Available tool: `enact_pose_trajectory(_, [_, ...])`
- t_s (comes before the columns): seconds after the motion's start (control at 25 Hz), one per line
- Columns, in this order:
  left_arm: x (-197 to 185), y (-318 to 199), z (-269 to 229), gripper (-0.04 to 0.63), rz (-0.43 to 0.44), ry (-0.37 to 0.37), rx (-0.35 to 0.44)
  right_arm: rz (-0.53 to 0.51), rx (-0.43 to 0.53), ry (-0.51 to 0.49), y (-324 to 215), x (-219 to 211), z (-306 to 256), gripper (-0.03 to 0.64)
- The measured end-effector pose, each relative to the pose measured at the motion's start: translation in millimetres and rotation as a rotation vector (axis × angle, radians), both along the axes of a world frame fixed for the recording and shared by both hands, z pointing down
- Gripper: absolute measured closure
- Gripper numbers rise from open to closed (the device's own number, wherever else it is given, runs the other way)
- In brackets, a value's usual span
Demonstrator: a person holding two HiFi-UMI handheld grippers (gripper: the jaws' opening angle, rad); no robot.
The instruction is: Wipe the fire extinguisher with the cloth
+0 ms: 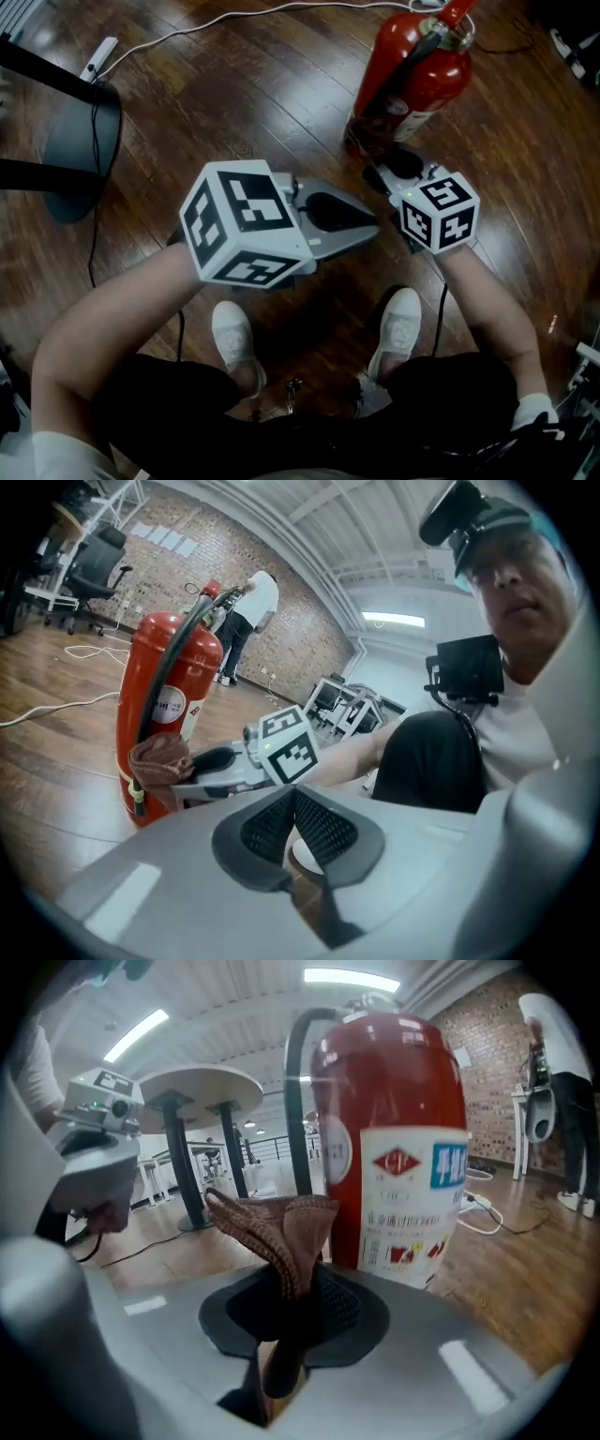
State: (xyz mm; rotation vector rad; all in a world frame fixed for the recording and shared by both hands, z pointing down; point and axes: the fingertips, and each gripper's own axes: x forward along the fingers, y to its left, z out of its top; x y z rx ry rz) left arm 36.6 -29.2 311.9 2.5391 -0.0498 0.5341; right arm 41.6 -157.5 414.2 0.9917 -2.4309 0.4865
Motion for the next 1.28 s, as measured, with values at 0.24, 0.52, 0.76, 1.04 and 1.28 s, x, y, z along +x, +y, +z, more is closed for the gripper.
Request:
enact_pose_trajectory(0.24, [-3.7, 0.6, 3.0, 0.595, 0.003, 0.001, -0.016, -0.02, -0.122, 0.079, 3.9, -4.1, 73.7, 0.548])
enact_pose_trajectory(0.52, [-10.1, -5.2, 8.6, 0.595, -0.011, -0.004, -0.033, -0.056, -0.221, 0.169, 1.4, -5.9, 132.3, 0.548])
enact_pose_trajectory(0.76, [-13.0, -8.2, 8.9, 0.595, -0.015, 0.004, -0.043, -0.051, -0.298, 0.212, -6.4, -0.2, 159.6, 0.548])
enact_pose_trajectory(1.04, [-19.1, -9.3, 6.7, 0.595, -0.021, -0.001, -0.036, -0.109, -0.33, 0.236, 4.9, -4.6, 156.9, 0.548])
enact_pose_trajectory(1.28, [-19.9, -7.5, -14.2, 0.595, -0.027, 0.023, 0.016, -0.172, -0.217, 0.241, 32.6, 7.6, 84.5, 0.546])
